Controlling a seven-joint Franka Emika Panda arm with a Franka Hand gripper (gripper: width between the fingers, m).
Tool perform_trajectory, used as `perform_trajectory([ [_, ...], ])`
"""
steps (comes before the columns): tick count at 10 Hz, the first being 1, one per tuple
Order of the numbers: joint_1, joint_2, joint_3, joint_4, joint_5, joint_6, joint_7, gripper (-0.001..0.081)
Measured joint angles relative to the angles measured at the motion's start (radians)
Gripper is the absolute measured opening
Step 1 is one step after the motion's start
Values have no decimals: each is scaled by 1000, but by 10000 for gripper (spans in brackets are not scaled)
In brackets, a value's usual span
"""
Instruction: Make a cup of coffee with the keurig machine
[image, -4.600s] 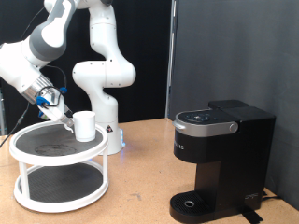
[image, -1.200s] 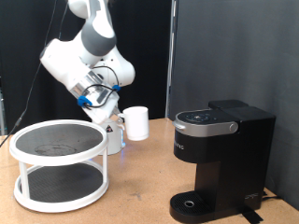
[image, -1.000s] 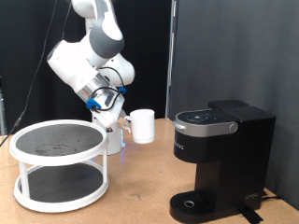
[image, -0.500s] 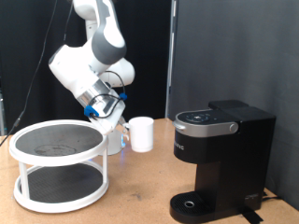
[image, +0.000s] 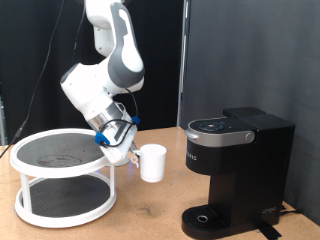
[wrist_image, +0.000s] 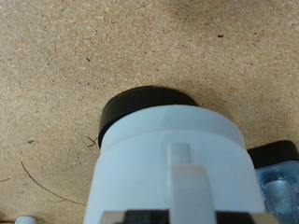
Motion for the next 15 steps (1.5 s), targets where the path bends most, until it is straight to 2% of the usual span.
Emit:
perform_trajectory([
  [6,11,139,32,60,119,27,-76,3],
  [11,21,169,99,81,206,33,-131,3],
  [15,49,208,169,93,273,99,-131,3],
])
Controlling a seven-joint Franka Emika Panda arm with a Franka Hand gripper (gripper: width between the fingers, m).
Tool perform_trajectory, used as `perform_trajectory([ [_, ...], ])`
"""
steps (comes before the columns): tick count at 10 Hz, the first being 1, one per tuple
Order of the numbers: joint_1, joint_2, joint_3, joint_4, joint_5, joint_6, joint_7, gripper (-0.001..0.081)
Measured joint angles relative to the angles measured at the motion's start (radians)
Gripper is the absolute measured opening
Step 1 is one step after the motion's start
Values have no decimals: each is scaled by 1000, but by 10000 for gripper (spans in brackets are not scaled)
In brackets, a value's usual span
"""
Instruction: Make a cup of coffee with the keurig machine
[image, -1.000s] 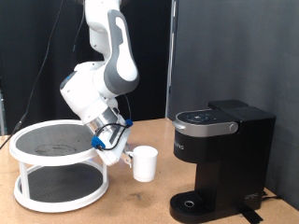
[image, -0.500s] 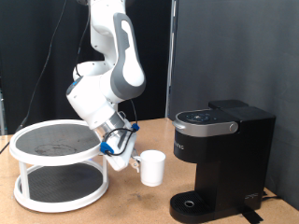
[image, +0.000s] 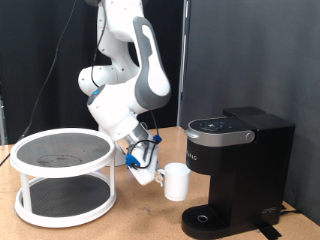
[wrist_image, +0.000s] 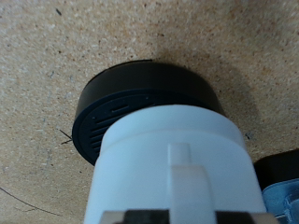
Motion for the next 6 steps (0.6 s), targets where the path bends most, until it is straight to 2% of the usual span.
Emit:
perform_trajectory([
  [6,12,120,73,88,116,73,-12,3],
])
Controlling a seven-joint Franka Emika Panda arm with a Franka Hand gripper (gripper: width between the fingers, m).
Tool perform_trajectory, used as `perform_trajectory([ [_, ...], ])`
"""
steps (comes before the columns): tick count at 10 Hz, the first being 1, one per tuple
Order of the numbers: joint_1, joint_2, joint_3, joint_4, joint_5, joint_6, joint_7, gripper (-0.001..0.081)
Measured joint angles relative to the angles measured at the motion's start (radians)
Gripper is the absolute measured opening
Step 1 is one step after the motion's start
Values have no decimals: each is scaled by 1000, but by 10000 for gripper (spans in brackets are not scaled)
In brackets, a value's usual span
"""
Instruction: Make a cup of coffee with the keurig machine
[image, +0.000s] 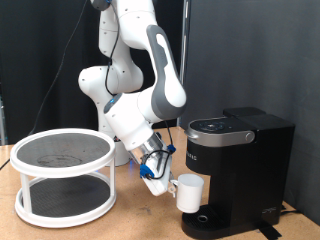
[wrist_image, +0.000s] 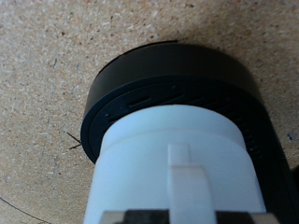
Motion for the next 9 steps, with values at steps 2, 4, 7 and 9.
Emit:
perform_trajectory([
  [2,0,32,13,28,36,2,-28,3],
  [4,0,54,26,45,62,2,-53,3],
  [7,0,69,41,50,75,1,-65,3],
  [9,-1,69,43,47,83,-9,-85,3],
])
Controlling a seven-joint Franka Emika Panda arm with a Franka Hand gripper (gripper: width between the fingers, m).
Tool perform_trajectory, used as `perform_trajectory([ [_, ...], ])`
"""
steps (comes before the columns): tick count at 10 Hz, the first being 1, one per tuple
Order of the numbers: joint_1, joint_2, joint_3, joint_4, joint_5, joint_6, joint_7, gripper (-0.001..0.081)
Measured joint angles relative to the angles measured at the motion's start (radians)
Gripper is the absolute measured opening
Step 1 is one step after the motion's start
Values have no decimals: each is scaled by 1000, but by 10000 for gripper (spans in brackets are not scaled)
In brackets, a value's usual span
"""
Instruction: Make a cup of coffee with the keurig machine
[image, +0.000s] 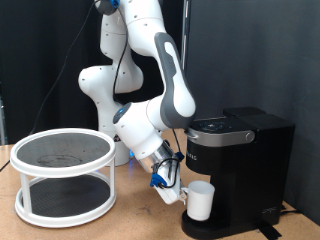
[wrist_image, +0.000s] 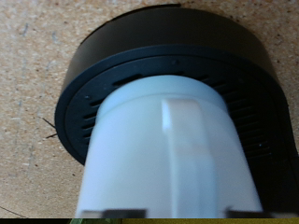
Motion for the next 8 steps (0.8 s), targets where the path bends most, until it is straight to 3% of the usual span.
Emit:
perform_trajectory([
  [2,-6,-3,-6,-10,-23,-40,-2,254],
  [3,-17,-12,-17,-24,-64,-76,-3,254],
  [4,-31,-28,-33,-44,-123,-121,-3,465],
  [5,-49,-49,-53,-64,-185,-176,-3,605],
  [6,-68,-71,-73,-80,-236,-236,-3,605],
  [7,-88,-95,-90,-94,-257,-290,-12,694],
  [8,-105,-125,-97,-112,-260,-328,-31,734],
])
